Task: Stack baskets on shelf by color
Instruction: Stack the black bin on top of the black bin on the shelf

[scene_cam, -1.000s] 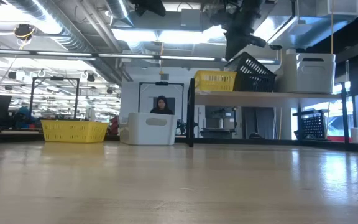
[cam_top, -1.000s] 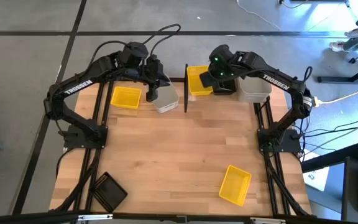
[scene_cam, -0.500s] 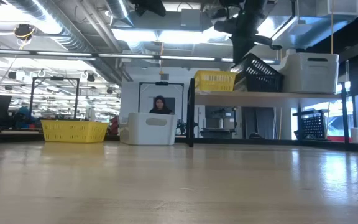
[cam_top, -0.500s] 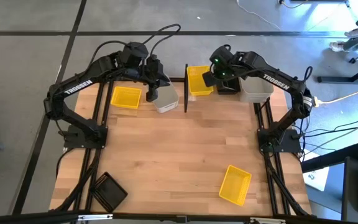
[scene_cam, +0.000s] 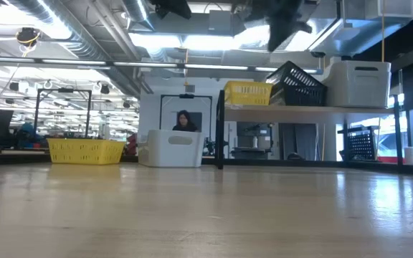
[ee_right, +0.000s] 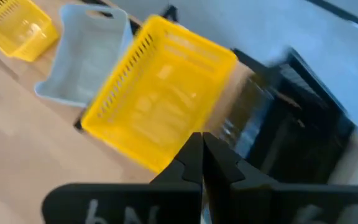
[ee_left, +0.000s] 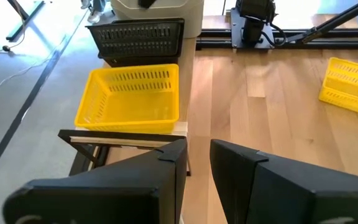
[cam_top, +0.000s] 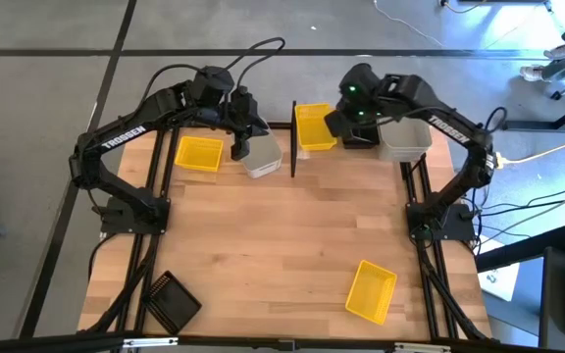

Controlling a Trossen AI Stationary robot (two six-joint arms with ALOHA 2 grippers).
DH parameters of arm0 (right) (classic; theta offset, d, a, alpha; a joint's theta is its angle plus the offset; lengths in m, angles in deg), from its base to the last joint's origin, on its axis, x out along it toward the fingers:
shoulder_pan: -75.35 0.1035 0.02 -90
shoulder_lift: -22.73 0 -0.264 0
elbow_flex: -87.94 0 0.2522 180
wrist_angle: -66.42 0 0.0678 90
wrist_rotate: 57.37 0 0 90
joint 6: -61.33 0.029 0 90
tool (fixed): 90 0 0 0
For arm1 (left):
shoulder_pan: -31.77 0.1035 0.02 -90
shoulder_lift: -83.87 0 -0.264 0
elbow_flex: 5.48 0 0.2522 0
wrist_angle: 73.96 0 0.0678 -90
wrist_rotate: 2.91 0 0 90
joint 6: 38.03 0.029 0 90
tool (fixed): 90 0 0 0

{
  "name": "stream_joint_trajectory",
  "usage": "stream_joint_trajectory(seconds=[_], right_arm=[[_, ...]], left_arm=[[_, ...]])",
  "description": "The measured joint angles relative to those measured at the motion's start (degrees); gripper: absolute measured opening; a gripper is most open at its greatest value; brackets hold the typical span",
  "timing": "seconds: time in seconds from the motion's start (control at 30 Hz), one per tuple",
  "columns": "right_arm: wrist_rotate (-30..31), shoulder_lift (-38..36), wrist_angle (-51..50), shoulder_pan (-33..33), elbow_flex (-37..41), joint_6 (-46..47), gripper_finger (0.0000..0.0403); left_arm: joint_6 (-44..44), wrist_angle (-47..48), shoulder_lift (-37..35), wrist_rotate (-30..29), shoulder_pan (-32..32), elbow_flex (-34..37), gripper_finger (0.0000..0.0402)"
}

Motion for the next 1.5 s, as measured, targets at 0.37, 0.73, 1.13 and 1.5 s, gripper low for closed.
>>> stream_joint_trajectory(seconds=[0.37,0.73,1.13,1.5], right_arm=[[-6.0,-2.1,-6.2,-4.0,-1.9,3.8,0.0021],[-16.0,-1.2,-6.8,-10.0,-1.8,3.8,0.0094],[-16.1,5.2,-6.8,-10.4,-1.8,-0.8,0.0098],[-14.3,6.2,-6.8,-10.5,-1.8,-0.7,0.0098]], left_arm=[[0.1,-0.1,0.0,0.0,0.0,0.0,0.0063],[0.1,0.0,0.0,0.0,0.0,0.0,0.0063],[0.1,0.0,0.0,0.0,0.0,0.0,0.0063],[0.1,0.0,0.0,0.0,0.0,0.0,0.0063]])
